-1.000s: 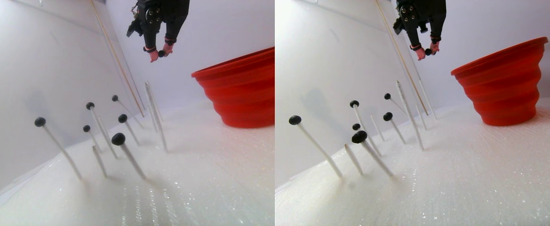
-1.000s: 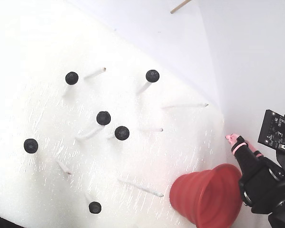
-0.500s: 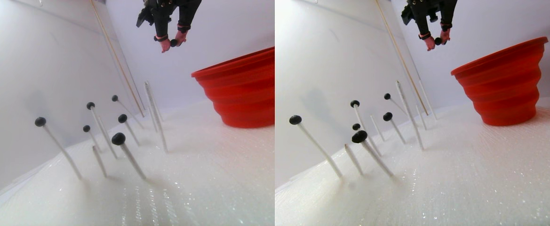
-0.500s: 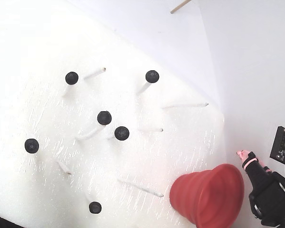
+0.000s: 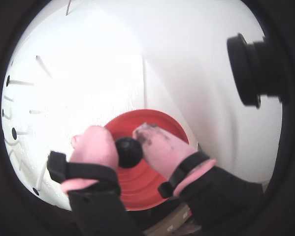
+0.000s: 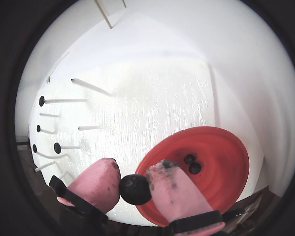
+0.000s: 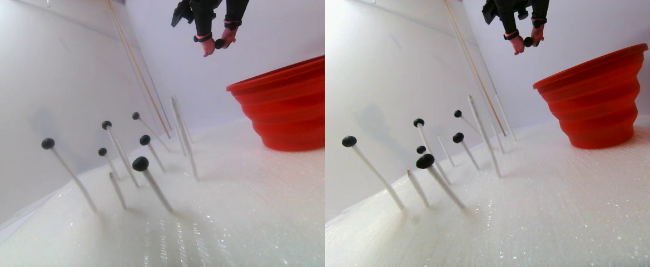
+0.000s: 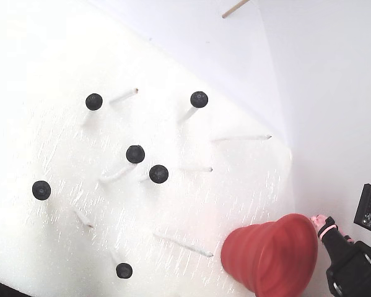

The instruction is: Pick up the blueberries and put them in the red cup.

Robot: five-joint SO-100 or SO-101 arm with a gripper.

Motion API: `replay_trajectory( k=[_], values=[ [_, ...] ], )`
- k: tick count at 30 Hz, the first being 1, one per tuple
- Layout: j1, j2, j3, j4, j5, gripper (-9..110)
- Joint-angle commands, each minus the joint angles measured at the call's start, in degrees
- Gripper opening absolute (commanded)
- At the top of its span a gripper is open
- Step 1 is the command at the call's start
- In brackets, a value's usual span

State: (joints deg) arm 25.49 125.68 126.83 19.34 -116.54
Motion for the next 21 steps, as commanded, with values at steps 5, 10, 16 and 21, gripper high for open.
replay_trajectory(
  k=[5, 10, 16, 21],
  values=[
    [1.6, 6.9, 0.2, 1.1, -0.4, 10],
    [2.8, 7.6, 1.0, 2.2, -0.9, 10],
    [4.8, 7.7, 2.2, 2.6, -1.7, 10],
    [6.3, 7.6, 3.0, 3.1, -1.8, 10]
  ],
)
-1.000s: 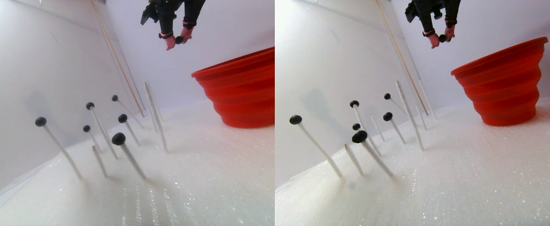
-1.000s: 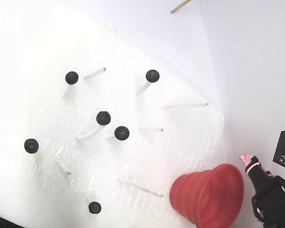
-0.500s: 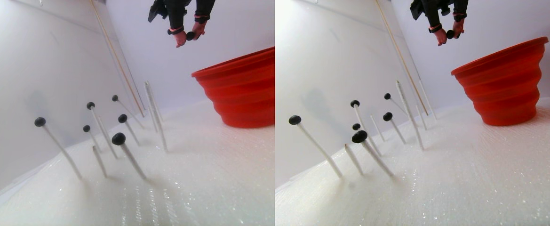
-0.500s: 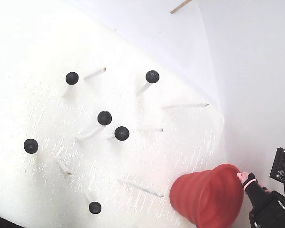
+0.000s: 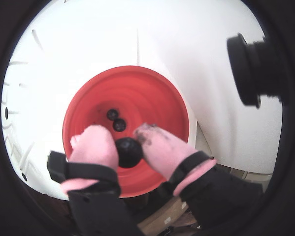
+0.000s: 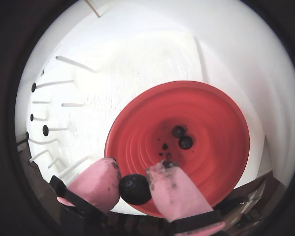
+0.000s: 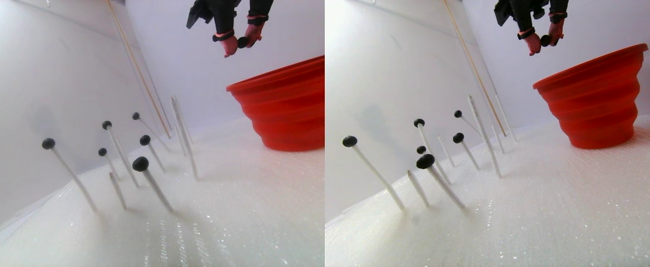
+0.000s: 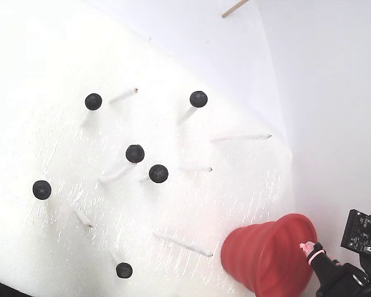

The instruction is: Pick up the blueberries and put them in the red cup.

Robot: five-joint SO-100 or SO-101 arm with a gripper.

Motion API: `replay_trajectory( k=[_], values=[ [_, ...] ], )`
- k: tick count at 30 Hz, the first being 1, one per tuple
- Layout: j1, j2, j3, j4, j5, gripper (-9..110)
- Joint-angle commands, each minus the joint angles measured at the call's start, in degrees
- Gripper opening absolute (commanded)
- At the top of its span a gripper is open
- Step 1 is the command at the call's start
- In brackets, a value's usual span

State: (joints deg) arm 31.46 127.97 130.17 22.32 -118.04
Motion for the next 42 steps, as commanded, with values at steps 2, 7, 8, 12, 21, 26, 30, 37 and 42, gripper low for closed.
replay_trajectory(
  k=[2, 7, 8, 12, 21, 26, 30, 37, 42],
  values=[
    [1.0, 5.1, -0.1, 0.1, -0.4, 10],
    [1.8, 4.5, 0.2, 0.1, -0.5, 10],
    [2.0, 4.2, 0.3, 0.1, -0.6, 10],
    [2.7, 3.4, 0.3, 0.1, -0.7, 10],
    [3.9, 2.2, 0.3, -0.1, -1.1, 15],
    [3.9, 2.1, 0.2, -0.1, -1.5, 18],
    [2.9, 2.7, 0.1, -0.1, -2.0, 18],
    [0.3, 3.2, -1.0, -0.1, -2.8, 17],
    [-2.2, 3.7, -1.7, -0.1, -3.1, 17]
  ],
)
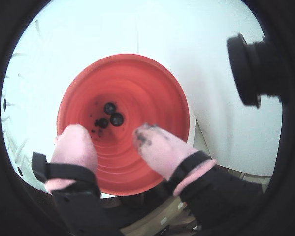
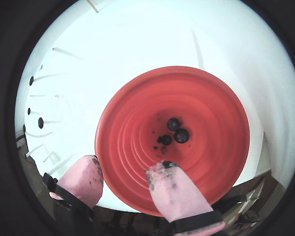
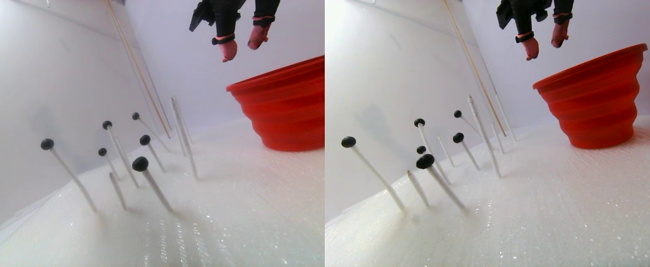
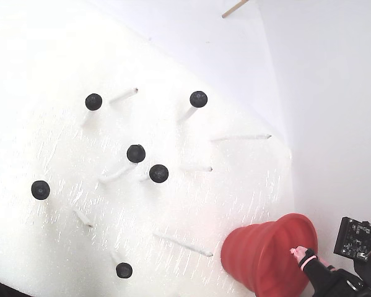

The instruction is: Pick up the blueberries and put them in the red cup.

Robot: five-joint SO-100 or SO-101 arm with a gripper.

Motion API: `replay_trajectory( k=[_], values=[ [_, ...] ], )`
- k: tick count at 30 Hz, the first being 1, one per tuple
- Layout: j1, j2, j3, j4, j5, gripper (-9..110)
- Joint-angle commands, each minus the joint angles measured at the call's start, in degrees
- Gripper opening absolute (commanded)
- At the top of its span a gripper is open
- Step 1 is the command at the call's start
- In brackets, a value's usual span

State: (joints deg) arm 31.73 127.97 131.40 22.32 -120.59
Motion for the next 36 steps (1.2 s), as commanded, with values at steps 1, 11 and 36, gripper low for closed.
replay_trajectory(
  k=[1, 11, 36],
  values=[
    [-2.8, 3.9, -2.9, -0.1, -0.7, 17],
    [-7.2, 5.1, -2.8, -0.1, -1.3, 17],
    [-18.0, 4.3, -2.3, -0.1, -3.3, 17]
  ],
)
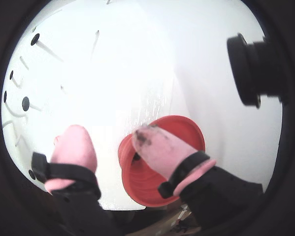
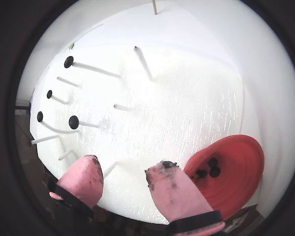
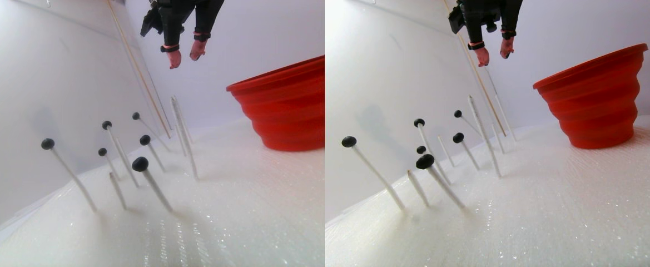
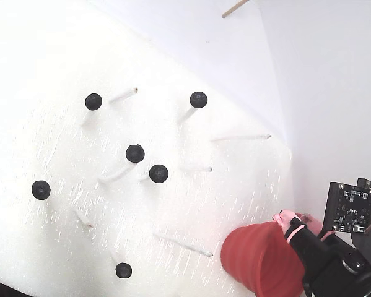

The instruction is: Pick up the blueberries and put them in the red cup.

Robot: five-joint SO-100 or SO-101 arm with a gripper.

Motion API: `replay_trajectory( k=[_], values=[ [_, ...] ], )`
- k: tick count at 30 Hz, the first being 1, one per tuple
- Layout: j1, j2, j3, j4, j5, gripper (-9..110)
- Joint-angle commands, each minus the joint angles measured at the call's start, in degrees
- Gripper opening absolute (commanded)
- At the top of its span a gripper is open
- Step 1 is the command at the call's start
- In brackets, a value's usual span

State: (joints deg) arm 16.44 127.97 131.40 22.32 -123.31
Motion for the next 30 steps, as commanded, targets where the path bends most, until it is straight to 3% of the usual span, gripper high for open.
replay_trajectory(
  k=[1, 30],
  values=[
    [-3.3, 4.3, -2.3, -0.2, -0.7, 17],
    [-11.2, -4.0, 4.1, -8.3, -2.7, 17]
  ],
)
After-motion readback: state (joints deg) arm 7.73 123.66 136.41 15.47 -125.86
